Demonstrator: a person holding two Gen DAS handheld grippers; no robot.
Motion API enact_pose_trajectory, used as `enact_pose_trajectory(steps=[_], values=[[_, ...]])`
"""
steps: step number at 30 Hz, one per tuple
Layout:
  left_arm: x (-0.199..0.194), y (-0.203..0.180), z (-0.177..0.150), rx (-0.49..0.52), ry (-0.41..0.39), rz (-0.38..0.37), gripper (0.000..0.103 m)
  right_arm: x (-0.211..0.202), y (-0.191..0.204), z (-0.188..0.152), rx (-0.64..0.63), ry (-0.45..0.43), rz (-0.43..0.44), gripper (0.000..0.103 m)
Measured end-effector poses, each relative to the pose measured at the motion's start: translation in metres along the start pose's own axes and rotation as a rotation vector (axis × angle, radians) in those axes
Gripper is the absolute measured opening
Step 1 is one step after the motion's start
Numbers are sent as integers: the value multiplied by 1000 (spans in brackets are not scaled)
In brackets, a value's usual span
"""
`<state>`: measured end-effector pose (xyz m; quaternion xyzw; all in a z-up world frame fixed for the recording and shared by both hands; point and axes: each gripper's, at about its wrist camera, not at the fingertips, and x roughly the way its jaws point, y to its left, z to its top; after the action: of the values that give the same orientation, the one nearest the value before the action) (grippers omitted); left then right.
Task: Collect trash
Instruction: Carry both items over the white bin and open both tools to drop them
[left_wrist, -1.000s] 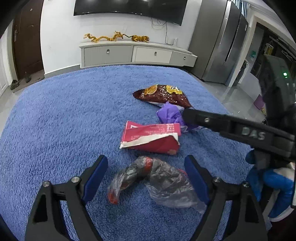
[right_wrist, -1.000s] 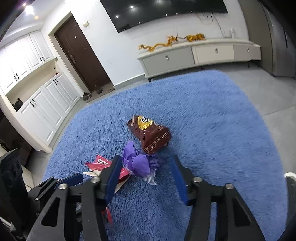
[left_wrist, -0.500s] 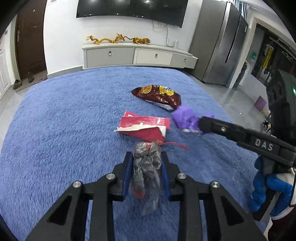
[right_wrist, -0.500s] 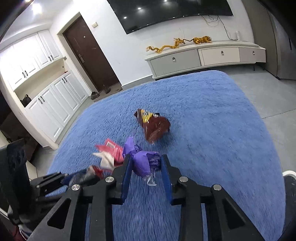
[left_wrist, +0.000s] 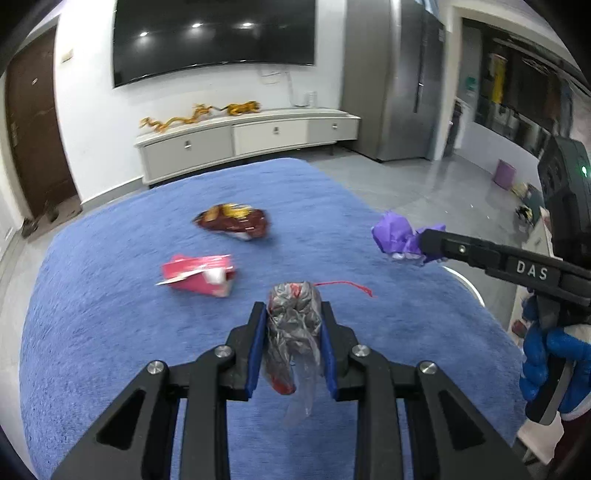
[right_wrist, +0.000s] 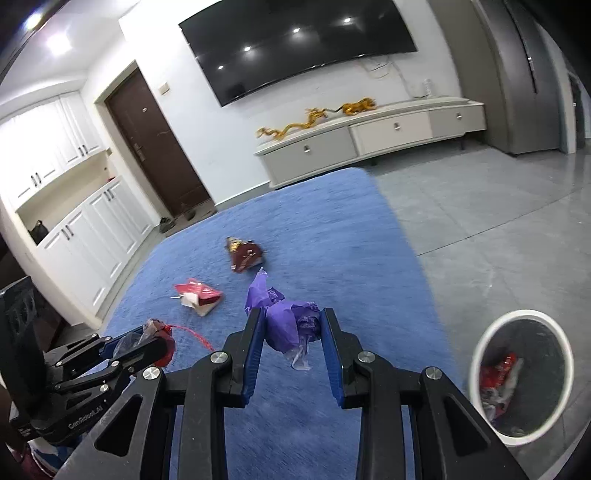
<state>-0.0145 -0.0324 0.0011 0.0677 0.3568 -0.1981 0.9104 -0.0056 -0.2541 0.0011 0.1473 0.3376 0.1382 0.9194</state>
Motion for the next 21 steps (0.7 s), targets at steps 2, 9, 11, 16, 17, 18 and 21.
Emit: enact_pose_trajectory(steps=[2,9,11,16,17,18,21], values=[[1,-15,2,30,1,-8,26,-11,-10,-4,12,-13,-17,28],[10,-68,10,133,9,-42,25,-41,-45,-11,68,-58,-63,28],[14,-83,14,163,8,-52,25,-47,-56,-12,87,-71,-73,28],[23,-118,23,228,10,-80,25,-66,-88,-16,139,-111,-103,28],[26,-126,26,244,10,-86,25,-70,-94,-18,146,-117,-110,28],[29,-133,28,257,10,-92,25,-74,-102,-19,159,-126,-123,28],[42,-157,35,305,16,-109,25,-83,-125,-23,199,-140,-168,28]])
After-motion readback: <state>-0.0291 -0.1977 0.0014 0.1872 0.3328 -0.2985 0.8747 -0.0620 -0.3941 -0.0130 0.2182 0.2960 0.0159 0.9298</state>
